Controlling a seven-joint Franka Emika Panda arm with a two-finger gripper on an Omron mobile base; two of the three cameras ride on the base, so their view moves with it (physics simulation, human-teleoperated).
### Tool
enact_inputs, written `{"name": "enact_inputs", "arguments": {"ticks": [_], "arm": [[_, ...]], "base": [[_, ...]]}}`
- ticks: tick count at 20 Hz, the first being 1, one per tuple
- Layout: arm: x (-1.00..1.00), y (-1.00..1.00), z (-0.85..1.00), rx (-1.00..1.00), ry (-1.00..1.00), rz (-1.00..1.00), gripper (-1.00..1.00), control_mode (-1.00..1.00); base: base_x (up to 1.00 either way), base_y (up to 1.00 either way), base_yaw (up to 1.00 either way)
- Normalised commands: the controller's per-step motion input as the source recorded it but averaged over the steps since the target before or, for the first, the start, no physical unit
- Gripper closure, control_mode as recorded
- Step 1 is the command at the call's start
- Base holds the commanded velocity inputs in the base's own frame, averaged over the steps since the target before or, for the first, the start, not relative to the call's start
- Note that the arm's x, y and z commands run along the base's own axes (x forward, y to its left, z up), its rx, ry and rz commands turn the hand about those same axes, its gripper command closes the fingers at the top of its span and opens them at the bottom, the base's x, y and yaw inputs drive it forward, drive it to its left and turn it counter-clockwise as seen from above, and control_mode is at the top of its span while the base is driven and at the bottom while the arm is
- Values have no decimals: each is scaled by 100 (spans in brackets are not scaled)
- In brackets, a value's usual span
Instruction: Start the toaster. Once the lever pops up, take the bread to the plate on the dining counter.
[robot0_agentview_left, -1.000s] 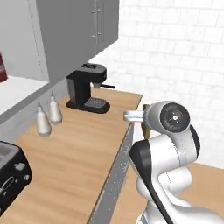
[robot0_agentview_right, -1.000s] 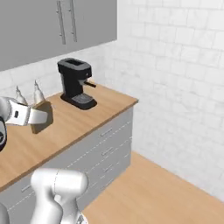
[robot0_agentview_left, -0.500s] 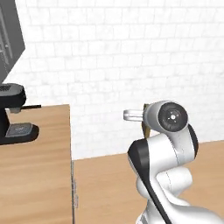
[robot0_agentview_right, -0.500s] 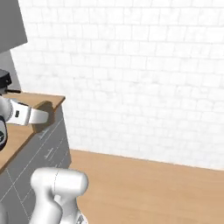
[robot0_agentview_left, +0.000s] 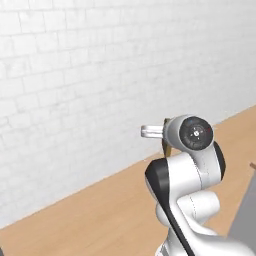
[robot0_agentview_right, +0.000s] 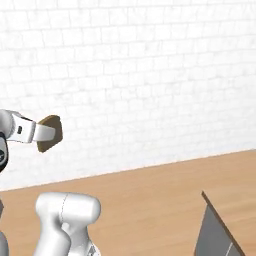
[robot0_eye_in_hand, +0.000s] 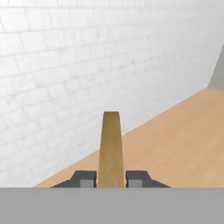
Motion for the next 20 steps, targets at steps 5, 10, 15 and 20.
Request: {"name": "enact_inputs", "arguments": {"ticks": [5,10,15,20], "arm": [[0,0,0,0,0,0,100,100],[0,0,0,0,0,0,100,100],[0,0,0,0,0,0,100,100],[0,0,0,0,0,0,100,100]], "base": [[30,-61,-61],[71,8,-40],[92,70,-33],[100,66,-40]]}}
